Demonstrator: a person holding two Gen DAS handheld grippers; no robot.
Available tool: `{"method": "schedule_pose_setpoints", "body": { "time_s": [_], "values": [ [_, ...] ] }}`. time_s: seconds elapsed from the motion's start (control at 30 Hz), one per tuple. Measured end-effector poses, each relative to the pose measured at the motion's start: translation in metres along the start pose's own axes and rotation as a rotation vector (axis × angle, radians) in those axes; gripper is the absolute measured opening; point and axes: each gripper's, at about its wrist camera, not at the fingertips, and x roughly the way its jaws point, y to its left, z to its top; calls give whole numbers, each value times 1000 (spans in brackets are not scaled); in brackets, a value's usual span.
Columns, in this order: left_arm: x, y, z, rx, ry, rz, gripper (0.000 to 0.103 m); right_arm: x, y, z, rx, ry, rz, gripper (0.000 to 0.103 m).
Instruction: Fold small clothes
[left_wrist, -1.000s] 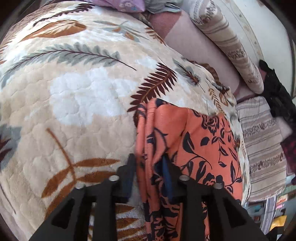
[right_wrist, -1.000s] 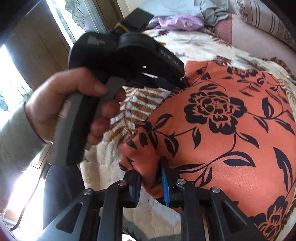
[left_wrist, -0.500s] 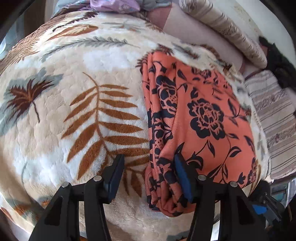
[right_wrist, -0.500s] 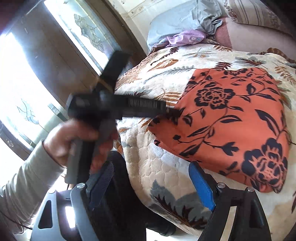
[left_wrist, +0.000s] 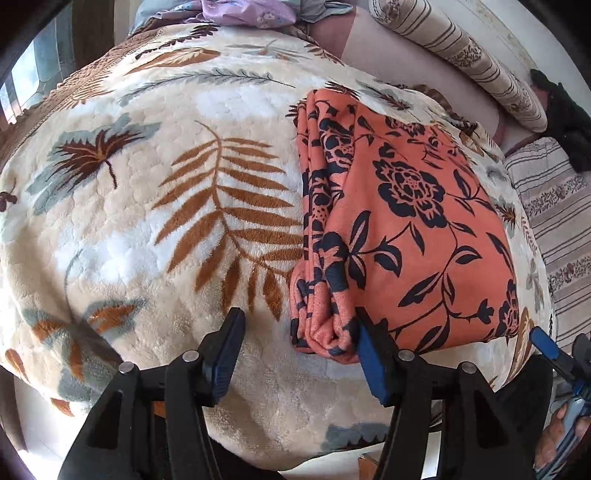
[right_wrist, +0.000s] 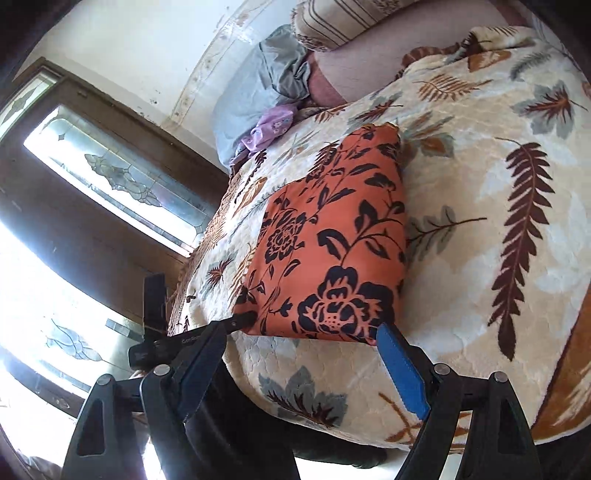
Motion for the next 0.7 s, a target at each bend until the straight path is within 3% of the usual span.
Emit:
{"method": "schedule_pose_setpoints", "body": {
  "time_s": [0.13,0.27,0.33,0.4,0.47,0.53,0.57,0.63,0.7],
  "values": [
    [-32,-17,12,51,-92,2,61,-8,-8,7,7,-9,-9,86],
    [-51,-38,36,57,-199,-46,79,-10,-17,21,45,-20,3,86],
    [-47,-49,48,61,-226,-50,81,-7,-26,31,86,-11,23,86],
    [-33,-59,59,72,-225,-75,81,-1,-36,42,133,7,48,86],
    [-13,-60,61,91,-206,-34,81,7,-48,54,184,26,52,86],
    [24,-53,59,82,-94,61,81,18,-61,65,248,62,74,86],
    [41,-45,55,59,-21,73,82,24,-68,68,285,82,72,87],
    [47,-29,48,-31,-49,-20,84,35,-76,73,321,110,75,87],
    [46,-30,46,-1,-58,-18,84,44,-79,77,330,128,66,87]
  ]
}}
